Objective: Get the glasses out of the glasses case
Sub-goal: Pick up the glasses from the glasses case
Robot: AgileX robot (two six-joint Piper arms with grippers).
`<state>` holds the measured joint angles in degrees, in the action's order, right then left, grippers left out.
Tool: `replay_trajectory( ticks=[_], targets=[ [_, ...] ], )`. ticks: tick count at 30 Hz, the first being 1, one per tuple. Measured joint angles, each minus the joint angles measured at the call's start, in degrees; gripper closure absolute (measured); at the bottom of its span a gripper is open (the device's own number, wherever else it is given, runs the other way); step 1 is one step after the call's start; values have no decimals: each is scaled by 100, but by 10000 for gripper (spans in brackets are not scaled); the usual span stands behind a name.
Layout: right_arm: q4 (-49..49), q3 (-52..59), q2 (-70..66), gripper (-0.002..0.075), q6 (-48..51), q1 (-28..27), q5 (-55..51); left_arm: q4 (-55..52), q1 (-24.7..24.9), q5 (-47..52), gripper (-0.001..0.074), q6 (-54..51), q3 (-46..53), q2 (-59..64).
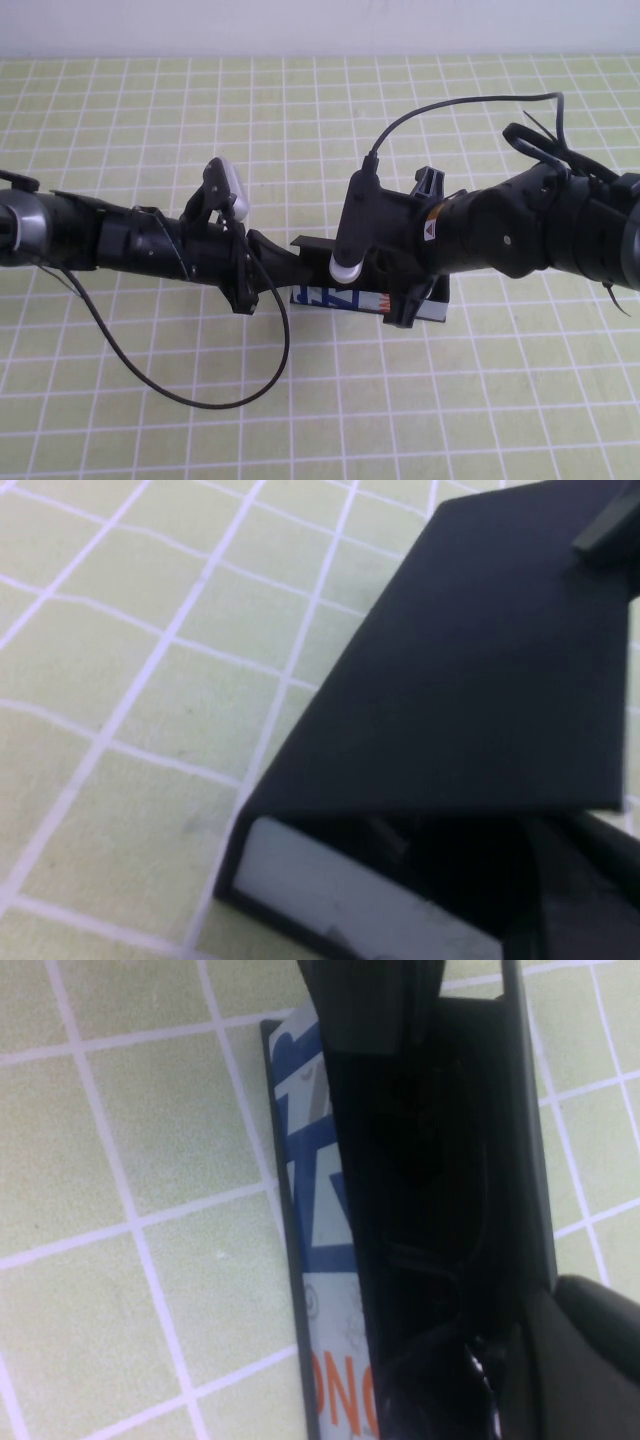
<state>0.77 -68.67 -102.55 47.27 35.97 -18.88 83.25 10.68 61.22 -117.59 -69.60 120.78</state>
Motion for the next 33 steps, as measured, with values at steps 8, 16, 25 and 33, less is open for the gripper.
replay_trajectory(
  ticks=[8, 16, 25, 33],
  targets=[
    [-77, 0, 0, 729, 0, 0, 0, 251, -30, 153, 739, 0, 0, 191],
    [-547, 0, 427, 560, -13, 10, -34, 346, -43, 215, 739, 0, 0, 224],
    [-3006, 0, 1132, 658, -495, 10, -1329, 420, -43, 278, 739, 0, 0, 260],
    [-2263, -45, 238, 739, -2310, 21, -1266, 458, -43, 313, 739, 0, 0, 278]
  ],
)
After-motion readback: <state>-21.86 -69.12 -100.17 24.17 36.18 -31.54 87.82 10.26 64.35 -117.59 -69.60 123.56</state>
